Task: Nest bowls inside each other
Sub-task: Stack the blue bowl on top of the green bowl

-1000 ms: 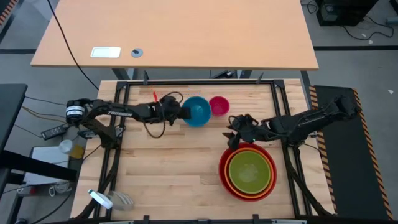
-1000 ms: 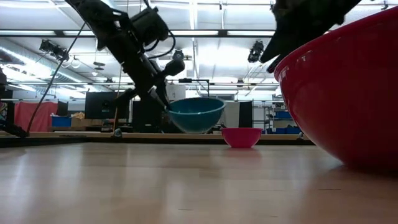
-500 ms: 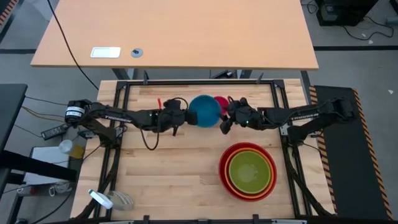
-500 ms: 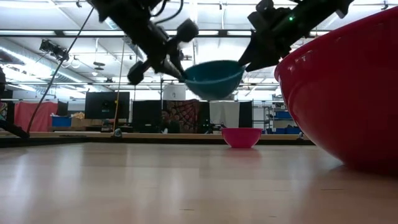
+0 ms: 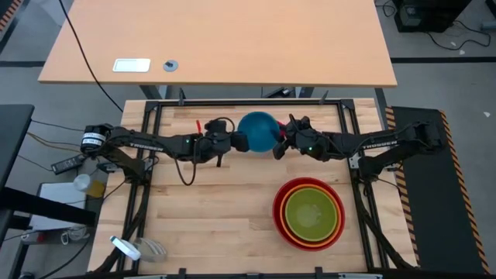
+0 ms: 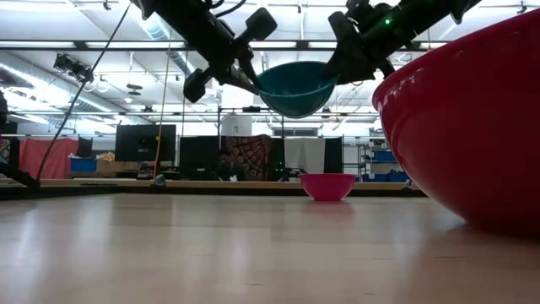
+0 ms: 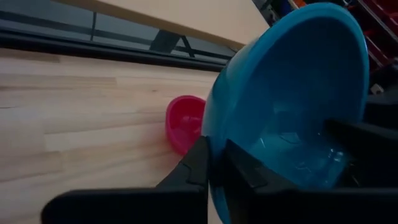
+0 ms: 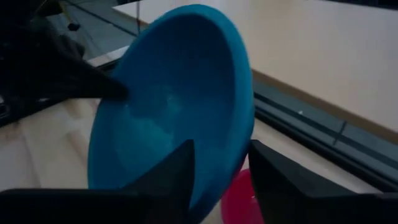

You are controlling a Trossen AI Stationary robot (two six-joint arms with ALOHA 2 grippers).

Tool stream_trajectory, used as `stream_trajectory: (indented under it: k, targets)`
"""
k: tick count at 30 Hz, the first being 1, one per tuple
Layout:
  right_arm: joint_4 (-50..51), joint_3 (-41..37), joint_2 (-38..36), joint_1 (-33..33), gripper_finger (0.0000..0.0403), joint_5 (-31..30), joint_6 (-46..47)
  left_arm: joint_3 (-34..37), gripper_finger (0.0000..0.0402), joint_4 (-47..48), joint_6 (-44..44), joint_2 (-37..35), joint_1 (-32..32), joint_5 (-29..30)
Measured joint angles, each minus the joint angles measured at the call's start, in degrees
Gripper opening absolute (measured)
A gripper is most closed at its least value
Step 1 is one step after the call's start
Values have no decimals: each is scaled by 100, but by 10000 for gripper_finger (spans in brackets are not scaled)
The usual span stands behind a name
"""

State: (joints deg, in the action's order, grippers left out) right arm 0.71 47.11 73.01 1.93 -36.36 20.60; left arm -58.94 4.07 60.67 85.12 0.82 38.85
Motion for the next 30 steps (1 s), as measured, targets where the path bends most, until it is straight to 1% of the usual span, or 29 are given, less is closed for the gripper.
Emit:
stream_trajectory:
  k: [3, 6, 10, 15, 18, 21, 24, 27, 30]
  targets:
    - [-14, -1, -2, 6, 122, -146, 19, 0, 44, -81, -50, 0, -5, -83]
    - [-13, -2, -2, 7, 96, -233, 15, 0, 68, -104, -126, 0, -12, -129]
    - [-30, -2, -2, 5, 64, -259, 17, -10, 113, -205, -224, 0, -11, -222]
    - [5, -2, 7, 4, 35, -260, 15, -11, 168, -516, -755, 0, -35, -421]
    - [95, -2, 7, -1, 26, -216, 15, -11, 195, -680, -1139, 0, -60, -430]
    - [317, -2, 5, -1, 25, -195, 45, -11, 217, -937, -1452, 0, -105, -429]
    - [582, -2, 4, 46, 30, -74, 273, -11, 235, -1193, -1739, 0, -111, -722]
    - [1219, 85, -30, 94, 31, 146, 697, -11, 249, -1301, -1902, -2, -112, -865]
    - [2011, 335, -168, 94, 29, 339, 775, -11, 259, -1397, -1948, -2, -111, -870]
